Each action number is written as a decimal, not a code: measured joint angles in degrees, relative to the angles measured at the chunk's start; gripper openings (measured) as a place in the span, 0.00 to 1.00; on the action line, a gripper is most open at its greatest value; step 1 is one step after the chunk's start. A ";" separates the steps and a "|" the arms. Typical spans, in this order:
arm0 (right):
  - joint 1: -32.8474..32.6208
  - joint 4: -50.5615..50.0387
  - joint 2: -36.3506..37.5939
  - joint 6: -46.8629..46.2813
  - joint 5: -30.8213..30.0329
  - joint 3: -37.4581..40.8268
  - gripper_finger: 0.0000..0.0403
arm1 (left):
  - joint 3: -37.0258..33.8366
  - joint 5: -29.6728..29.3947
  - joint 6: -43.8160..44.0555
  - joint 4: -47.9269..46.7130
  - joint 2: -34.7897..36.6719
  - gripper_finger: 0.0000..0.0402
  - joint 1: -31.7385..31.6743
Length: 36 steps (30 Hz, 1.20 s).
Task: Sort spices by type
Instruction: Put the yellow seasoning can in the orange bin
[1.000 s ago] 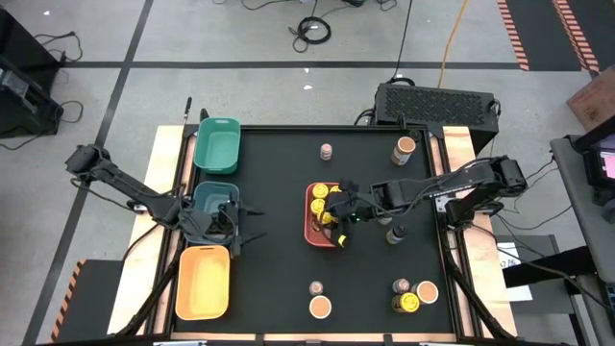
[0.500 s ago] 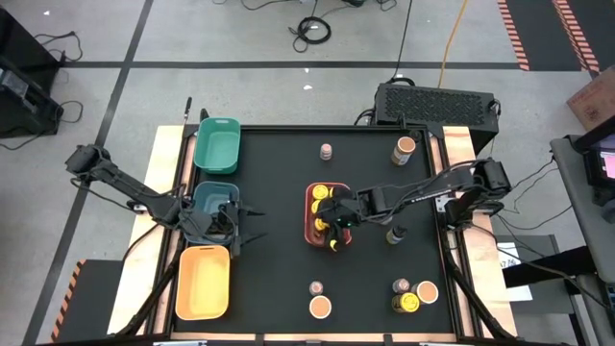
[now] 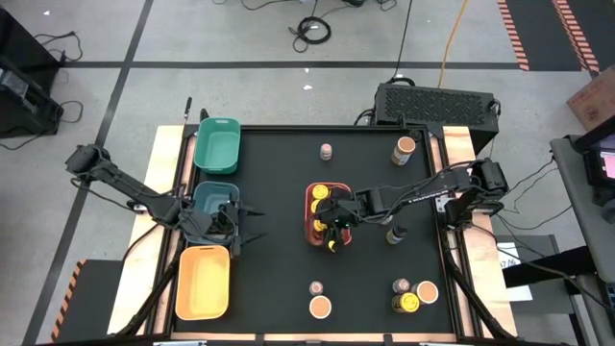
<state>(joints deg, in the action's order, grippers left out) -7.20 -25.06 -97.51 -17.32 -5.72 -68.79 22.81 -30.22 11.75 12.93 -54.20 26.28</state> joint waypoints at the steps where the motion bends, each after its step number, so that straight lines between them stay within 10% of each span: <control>1: 0.00 0.02 0.00 0.00 0.02 0.00 0.64 | 0.00 0.00 0.00 0.00 -0.02 0.71 0.00; 30: -1.16 -19.37 0.22 -5.00 -0.26 -13.40 0.68 | 0.00 1.71 1.45 0.02 -0.02 0.71 0.00; 36: -3.88 -24.46 0.22 -7.30 -5.97 -11.64 0.51 | 0.00 3.04 1.73 0.02 -0.01 0.71 0.00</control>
<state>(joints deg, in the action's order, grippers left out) -11.09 -49.53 -97.30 -24.62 -11.69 -80.43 22.81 -27.18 13.48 12.95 -54.21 26.28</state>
